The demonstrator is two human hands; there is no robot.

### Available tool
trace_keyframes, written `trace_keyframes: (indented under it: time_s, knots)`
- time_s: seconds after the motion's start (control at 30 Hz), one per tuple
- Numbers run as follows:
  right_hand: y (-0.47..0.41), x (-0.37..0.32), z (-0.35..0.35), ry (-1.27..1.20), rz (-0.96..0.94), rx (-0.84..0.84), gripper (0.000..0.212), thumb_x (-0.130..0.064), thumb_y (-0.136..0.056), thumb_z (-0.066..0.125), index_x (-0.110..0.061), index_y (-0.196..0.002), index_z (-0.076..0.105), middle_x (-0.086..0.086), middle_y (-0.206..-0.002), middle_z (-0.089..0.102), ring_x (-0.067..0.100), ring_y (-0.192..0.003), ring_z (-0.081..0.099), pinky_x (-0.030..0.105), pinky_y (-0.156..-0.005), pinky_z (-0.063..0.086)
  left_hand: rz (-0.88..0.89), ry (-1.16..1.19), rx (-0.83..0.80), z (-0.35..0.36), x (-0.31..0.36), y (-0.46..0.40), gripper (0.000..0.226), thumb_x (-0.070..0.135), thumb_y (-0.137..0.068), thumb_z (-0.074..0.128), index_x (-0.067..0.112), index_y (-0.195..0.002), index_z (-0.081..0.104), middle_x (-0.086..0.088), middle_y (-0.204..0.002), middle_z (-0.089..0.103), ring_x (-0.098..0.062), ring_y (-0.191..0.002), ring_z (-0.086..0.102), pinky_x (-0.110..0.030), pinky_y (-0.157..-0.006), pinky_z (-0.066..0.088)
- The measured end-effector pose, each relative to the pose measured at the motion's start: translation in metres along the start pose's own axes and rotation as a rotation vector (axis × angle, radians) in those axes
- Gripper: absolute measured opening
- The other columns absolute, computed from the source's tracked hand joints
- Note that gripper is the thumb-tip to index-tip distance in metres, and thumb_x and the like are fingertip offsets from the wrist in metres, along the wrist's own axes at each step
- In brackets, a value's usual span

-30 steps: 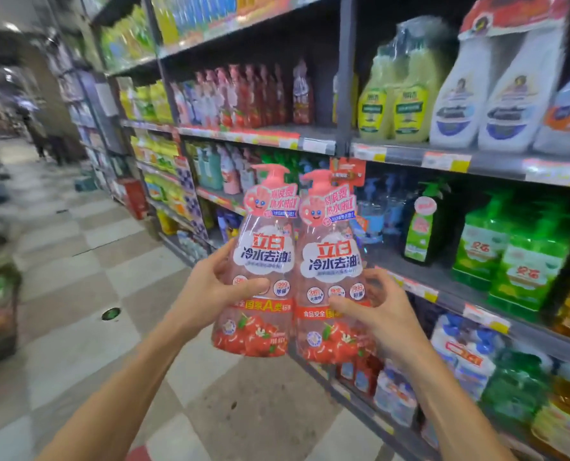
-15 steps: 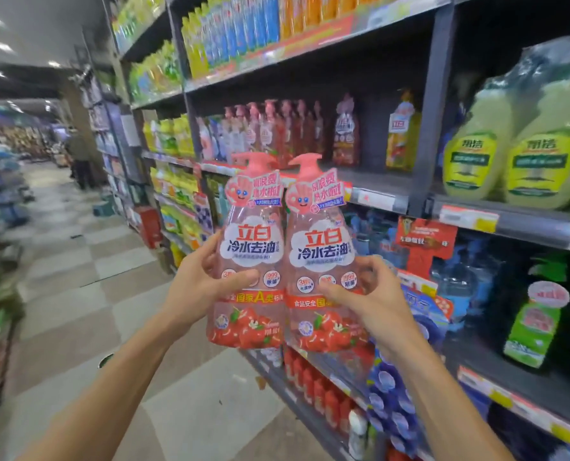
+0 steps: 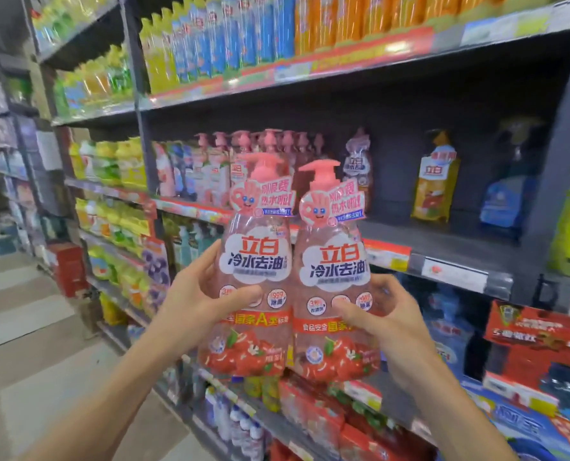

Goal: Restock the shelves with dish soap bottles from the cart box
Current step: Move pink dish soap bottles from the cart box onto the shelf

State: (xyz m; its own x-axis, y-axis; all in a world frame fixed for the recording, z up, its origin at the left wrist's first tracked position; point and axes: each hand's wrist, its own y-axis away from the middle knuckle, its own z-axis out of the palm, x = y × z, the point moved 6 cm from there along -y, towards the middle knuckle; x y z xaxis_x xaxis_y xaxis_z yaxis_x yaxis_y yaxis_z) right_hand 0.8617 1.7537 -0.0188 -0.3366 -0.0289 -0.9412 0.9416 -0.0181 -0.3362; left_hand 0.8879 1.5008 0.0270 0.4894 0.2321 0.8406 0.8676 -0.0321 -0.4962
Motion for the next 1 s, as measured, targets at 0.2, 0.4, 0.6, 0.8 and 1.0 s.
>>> trace_keyframes:
  time_s: [0.2, 0.4, 0.6, 0.8, 1.0]
  knots:
    - [-0.071, -0.007, 0.015, -0.039, -0.015, 0.114, 0.071, -0.035, -0.044, 0.089, -0.018, -0.107, 0.061, 0.005, -0.106, 0.076, 0.028, -0.096, 0.074, 0.045, -0.070, 0.062, 0.115, 0.050, -0.143, -0.012, -0.021, -0.102, 0.065, 0.020, -0.075, 0.077, 0.030, -0.135, 0.052, 0.013, -0.118, 0.071, -0.008, -0.112, 0.066, -0.031, -0.095, 0.053]
    - [-0.124, -0.021, -0.005, -0.027, -0.111, 0.298, 0.070, -0.028, -0.046, 0.087, -0.014, -0.109, 0.061, 0.004, -0.100, 0.077, 0.022, -0.086, 0.076, 0.033, -0.060, 0.059, 0.213, 0.163, -0.178, 0.020, -0.038, -0.187, 0.060, 0.025, -0.072, 0.075, 0.028, -0.128, 0.056, 0.015, -0.111, 0.073, -0.003, -0.106, 0.067, -0.022, -0.089, 0.053]
    - [-0.176, -0.027, -0.031, 0.009, -0.219, 0.403, 0.091, -0.042, -0.035, 0.099, -0.012, -0.112, 0.062, 0.007, -0.103, 0.076, 0.025, -0.089, 0.076, 0.036, -0.068, 0.060, 0.291, 0.260, -0.237, 0.057, -0.053, -0.260, 0.054, 0.022, -0.077, 0.074, 0.018, -0.128, 0.059, 0.007, -0.112, 0.074, -0.008, -0.104, 0.069, -0.018, -0.083, 0.054]
    - [-0.227, -0.034, -0.043, -0.013, -0.310, 0.452, 0.068, -0.030, -0.054, 0.084, -0.012, -0.116, 0.061, 0.003, -0.101, 0.077, 0.023, -0.088, 0.076, 0.034, -0.067, 0.060, 0.334, 0.232, -0.306, 0.078, -0.067, -0.328, 0.055, 0.027, -0.077, 0.076, 0.024, -0.128, 0.057, 0.011, -0.112, 0.073, -0.007, -0.106, 0.068, -0.026, -0.090, 0.055]
    - [-0.264, -0.022, -0.049, -0.031, -0.361, 0.520, 0.055, -0.020, -0.061, 0.080, -0.013, -0.111, 0.060, 0.000, -0.093, 0.078, 0.015, -0.082, 0.076, 0.023, -0.061, 0.057, 0.337, 0.267, -0.334, 0.096, -0.091, -0.377, 0.061, 0.028, -0.076, 0.078, 0.023, -0.132, 0.054, 0.006, -0.118, 0.071, -0.015, -0.111, 0.067, -0.047, -0.098, 0.052]
